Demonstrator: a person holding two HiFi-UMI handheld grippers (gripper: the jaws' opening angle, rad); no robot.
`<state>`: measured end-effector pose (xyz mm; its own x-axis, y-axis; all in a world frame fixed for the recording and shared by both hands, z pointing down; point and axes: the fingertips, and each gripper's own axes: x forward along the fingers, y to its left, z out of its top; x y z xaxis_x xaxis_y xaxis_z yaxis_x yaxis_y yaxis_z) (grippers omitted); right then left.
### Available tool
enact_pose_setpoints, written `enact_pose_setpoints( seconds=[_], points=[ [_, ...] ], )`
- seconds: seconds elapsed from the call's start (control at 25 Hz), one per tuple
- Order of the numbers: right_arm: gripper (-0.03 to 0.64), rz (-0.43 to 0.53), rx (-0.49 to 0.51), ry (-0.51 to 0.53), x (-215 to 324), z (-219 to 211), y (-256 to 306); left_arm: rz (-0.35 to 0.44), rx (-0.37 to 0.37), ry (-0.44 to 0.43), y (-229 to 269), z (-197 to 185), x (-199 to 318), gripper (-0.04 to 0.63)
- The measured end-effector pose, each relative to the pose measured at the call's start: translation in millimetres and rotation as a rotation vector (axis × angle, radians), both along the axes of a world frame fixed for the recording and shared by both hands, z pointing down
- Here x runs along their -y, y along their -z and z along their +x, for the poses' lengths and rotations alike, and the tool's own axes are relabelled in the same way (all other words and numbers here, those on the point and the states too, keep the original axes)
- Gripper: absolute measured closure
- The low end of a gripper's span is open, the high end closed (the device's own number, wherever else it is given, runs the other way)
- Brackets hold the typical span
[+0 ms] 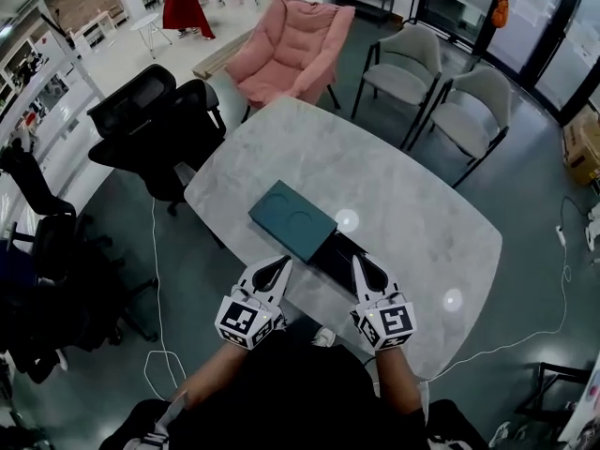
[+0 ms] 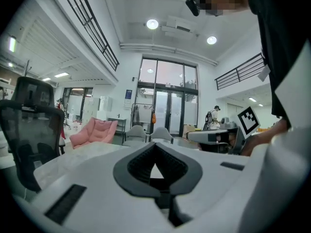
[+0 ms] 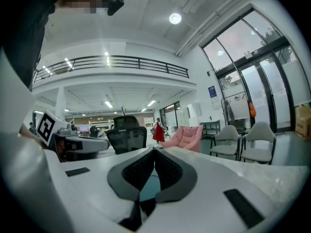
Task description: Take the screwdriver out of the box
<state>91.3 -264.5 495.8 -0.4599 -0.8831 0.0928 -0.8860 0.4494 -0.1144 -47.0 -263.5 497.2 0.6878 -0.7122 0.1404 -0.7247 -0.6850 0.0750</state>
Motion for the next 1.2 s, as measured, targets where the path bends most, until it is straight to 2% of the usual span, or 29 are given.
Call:
enact_pose_setpoints(
  seconds=[0.08,0.2,0.32,0.44,0.6,0.72,0.92,1.04,1.2],
  points=[
    [0.592,-0.042,-0.025,0.018,3,-1,-10,-0.002,-0.001,-0.021,-1,4,8,0.589],
    [0.592,-0.131,-0.024,0.115,4,-14,-32,-0.010,-0.004,-0.041,-5,4,18,0.589],
    [0.592,-0.184,-0.070,0.177,6,-24,-52,-0.009,-0.008,-0.052,-8,4,28,0.590],
    [0.592,-0.230,-0.122,0.166,7,-20,-70,-0.014,-0.016,-0.059,-10,5,34,0.590],
    [0.592,-0.317,-0.182,0.068,10,1,-98,-0.031,-0.027,-0.084,-14,6,37,0.589],
    [0.592,-0.380,-0.276,0.046,8,13,-119,-0.034,-0.031,-0.094,-13,7,39,0.589],
    [0.589,-0.466,-0.442,0.072,7,21,-154,-0.039,-0.034,-0.095,-17,2,44,0.589],
    [0.525,-0.545,-0.548,0.108,1,28,-181,-0.046,-0.037,-0.088,-20,-3,44,0.590],
    [0.492,-0.637,-0.664,0.165,-7,33,-206,-0.054,-0.042,-0.074,-23,-8,44,0.589]
  ],
)
